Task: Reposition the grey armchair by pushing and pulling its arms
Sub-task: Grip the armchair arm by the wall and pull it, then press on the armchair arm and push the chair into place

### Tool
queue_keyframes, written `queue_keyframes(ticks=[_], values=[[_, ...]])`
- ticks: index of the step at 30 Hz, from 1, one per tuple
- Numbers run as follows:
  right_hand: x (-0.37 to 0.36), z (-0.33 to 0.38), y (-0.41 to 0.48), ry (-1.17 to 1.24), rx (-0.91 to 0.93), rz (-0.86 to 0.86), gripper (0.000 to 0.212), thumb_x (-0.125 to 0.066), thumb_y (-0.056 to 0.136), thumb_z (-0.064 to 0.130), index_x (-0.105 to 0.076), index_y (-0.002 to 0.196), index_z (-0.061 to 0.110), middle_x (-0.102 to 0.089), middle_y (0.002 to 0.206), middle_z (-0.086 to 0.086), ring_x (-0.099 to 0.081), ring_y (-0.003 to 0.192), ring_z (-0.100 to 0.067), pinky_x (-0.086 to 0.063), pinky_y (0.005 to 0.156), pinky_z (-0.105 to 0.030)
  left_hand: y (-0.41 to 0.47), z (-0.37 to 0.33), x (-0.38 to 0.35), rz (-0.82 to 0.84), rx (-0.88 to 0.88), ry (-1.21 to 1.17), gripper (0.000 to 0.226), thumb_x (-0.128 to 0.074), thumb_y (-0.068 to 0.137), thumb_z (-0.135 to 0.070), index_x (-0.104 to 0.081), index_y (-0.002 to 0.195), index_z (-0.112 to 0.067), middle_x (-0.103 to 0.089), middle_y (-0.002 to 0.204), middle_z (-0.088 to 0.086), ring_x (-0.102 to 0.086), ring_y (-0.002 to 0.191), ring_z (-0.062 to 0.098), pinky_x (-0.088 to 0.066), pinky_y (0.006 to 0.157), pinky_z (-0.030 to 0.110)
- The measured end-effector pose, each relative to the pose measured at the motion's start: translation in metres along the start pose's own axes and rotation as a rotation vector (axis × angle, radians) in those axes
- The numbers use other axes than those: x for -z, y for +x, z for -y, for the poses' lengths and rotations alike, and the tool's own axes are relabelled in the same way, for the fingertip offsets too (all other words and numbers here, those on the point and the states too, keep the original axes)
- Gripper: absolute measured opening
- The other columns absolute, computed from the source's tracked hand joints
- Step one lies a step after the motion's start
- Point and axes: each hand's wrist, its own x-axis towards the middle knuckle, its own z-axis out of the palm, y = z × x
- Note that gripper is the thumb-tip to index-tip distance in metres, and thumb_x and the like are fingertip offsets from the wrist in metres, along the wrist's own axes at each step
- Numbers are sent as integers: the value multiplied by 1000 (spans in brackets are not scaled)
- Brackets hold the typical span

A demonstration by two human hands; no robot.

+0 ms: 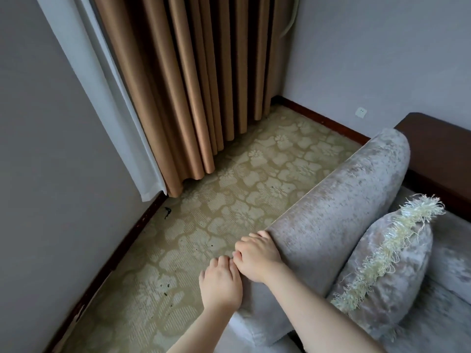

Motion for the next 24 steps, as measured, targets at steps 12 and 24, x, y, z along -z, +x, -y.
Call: queue_keyframes(ticks=[12, 24], values=[[17, -42, 38, 202, -1255, -224, 94, -48, 79, 62, 2, 149, 25, 17, 155, -12, 14, 140, -41, 7, 111, -60, 121, -14, 88, 285, -700, 242, 66, -18, 97, -48, 2, 150, -13, 3, 159, 3, 8, 144, 18, 4, 116, 40], [3, -36, 49, 126, -1329, -290, 89, -33, 81, 63, 7, 149, 23, 12, 157, -9, 9, 141, -39, -2, 113, -55, 205, -96, 91, 144, -1463, 574, 68, -15, 95, -50, 17, 146, -18, 20, 155, 4, 26, 140, 21, 17, 111, 44]])
